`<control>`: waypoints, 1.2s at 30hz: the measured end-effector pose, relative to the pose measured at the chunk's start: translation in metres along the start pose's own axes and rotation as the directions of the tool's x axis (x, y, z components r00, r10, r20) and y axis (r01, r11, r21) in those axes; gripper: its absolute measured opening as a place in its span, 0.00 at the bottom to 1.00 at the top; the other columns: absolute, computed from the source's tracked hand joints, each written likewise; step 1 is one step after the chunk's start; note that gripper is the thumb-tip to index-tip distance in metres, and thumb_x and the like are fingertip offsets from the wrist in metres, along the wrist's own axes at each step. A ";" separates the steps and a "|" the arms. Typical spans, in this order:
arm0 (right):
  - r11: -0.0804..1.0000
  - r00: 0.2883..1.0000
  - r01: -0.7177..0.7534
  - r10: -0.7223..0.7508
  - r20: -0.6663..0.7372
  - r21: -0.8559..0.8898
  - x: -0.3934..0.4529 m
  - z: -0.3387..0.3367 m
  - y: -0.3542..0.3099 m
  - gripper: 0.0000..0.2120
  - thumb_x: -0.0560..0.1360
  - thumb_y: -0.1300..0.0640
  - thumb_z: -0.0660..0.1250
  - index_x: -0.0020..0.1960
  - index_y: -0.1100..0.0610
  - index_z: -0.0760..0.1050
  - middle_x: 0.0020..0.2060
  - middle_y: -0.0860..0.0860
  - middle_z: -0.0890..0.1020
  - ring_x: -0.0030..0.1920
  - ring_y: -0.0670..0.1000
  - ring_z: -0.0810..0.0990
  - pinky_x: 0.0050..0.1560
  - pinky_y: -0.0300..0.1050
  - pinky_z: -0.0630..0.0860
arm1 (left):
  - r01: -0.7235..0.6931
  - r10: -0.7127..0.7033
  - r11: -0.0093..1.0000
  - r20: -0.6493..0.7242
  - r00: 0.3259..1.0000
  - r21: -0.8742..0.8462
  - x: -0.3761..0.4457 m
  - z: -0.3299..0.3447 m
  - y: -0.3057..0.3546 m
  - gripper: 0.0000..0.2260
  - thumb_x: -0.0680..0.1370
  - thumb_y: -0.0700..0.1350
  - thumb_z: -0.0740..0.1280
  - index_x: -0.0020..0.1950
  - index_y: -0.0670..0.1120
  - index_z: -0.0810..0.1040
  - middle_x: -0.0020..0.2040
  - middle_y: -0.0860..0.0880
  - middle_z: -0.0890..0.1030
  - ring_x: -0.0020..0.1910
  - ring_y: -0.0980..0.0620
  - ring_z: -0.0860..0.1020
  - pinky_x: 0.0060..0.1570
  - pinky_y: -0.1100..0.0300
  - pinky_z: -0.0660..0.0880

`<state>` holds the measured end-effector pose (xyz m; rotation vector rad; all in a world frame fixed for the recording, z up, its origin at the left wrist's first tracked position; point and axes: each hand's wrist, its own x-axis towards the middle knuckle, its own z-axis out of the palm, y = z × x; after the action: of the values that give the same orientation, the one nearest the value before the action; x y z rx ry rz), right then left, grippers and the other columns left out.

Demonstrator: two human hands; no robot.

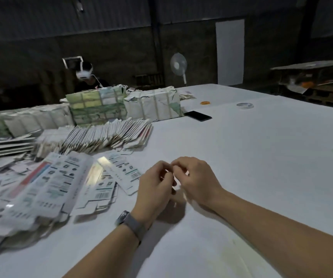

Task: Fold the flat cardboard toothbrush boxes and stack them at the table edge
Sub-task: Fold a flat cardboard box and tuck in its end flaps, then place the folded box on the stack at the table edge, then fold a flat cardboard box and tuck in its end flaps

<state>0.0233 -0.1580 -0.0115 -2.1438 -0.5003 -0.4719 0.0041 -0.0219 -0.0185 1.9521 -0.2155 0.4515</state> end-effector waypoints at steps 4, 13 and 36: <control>0.998 1.000 0.029 -0.029 -0.004 0.047 -0.001 0.002 0.011 0.08 0.75 0.60 0.66 0.48 0.49 0.82 0.35 0.40 0.80 0.39 0.42 0.77 0.45 0.41 0.73 | -0.154 0.246 0.809 -0.089 0.965 0.567 0.011 -0.027 -0.010 0.09 0.75 0.47 0.64 0.52 0.50 0.80 0.43 0.53 0.83 0.46 0.46 0.79 0.45 0.49 0.75; 0.993 0.998 0.038 -0.045 0.054 0.113 -0.001 0.005 0.011 0.10 0.75 0.63 0.67 0.45 0.48 0.81 0.35 0.41 0.79 0.37 0.39 0.75 0.42 0.36 0.68 | 0.248 -0.200 0.609 -0.157 0.967 0.753 0.034 -0.059 -0.038 0.22 0.79 0.49 0.65 0.73 0.55 0.66 0.74 0.48 0.68 0.71 0.39 0.66 0.65 0.43 0.68; 0.988 0.997 0.070 -0.075 0.031 0.135 0.000 0.008 0.012 0.09 0.73 0.63 0.66 0.43 0.52 0.82 0.37 0.43 0.81 0.38 0.43 0.76 0.40 0.33 0.67 | 0.102 -0.120 0.485 -0.050 0.992 0.869 0.027 -0.057 -0.021 0.16 0.79 0.47 0.62 0.67 0.48 0.67 0.63 0.45 0.72 0.57 0.39 0.71 0.48 0.47 0.75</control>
<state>0.0306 -0.1577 -0.0237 -2.0136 -0.6153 -0.4282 0.0239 0.0401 -0.0053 2.9744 0.1988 0.5062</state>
